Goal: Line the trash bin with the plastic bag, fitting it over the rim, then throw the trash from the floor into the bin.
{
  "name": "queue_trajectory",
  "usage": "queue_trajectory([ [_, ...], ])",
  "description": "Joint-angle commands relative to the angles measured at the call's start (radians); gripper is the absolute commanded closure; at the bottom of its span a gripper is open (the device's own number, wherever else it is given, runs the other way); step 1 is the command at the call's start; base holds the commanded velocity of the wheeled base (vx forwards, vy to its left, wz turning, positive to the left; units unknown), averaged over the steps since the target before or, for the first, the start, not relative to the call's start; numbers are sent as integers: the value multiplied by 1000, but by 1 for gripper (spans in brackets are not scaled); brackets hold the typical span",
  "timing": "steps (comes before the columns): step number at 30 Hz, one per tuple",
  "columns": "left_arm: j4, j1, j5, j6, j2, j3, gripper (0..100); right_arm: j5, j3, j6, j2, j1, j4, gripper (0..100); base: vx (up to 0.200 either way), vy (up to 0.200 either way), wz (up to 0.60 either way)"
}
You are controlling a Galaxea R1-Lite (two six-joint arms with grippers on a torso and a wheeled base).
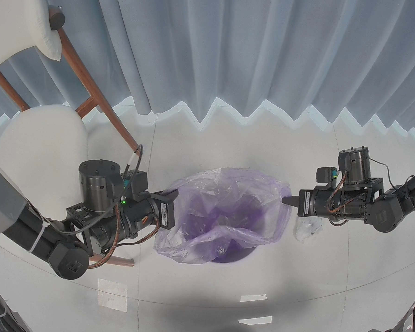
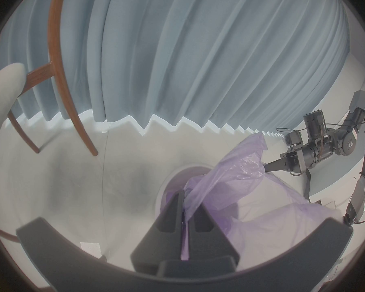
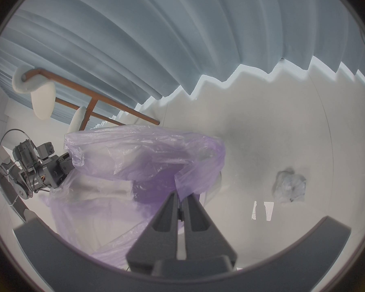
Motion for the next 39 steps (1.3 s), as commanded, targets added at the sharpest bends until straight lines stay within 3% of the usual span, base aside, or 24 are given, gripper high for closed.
queue_trajectory([
  [1, -1, 6, -20, -4, 3, 1, 100, 1, -4, 0, 2, 1, 0, 100, 0, 0, 0],
  [8, -6, -14, -27, -57, 3, 7, 100, 1, -4, 7, 1, -6, 1, 100, 0, 0, 0],
  [9, -6, -40, -21, -146, 1, 15, 100, 1, 5, 7, -4, -10, 3, 100, 0, 0, 0],
  [10, -6, -43, -20, -155, 1, 15, 100, 1, 5, 7, -4, -10, 3, 100, 0, 0, 0],
  [11, -7, -69, 3, -255, 0, 7, 100, 2, 14, 7, -7, -12, 3, 100, 0, 0, 0],
  [13, -69, -98, 43, -331, 12, -2, 100, 7, 31, 4, -15, -21, 1, 100, 0, 0, 0],
  [17, -268, -106, 63, -336, 66, 12, 100, 37, 30, 4, -13, -29, 1, 100, 0, 0, 0],
  [20, -297, -98, 97, -328, 104, 30, 100, 50, 0, 4, -4, -41, 1, 100, 0, 0, 0],
  [26, -247, -75, 146, -302, 159, -34, 100, 11, -79, 3, 45, -65, 3, 100, 0, 0, 0],
  [30, -142, -46, 192, -273, 179, -109, 100, 10, -118, 3, 65, -68, 4, 100, 0, 0, 0],
  [39, 122, 55, 195, -274, 228, -381, 100, 5, -242, 3, 148, -98, 14, 100, 0, 0, 0],
])
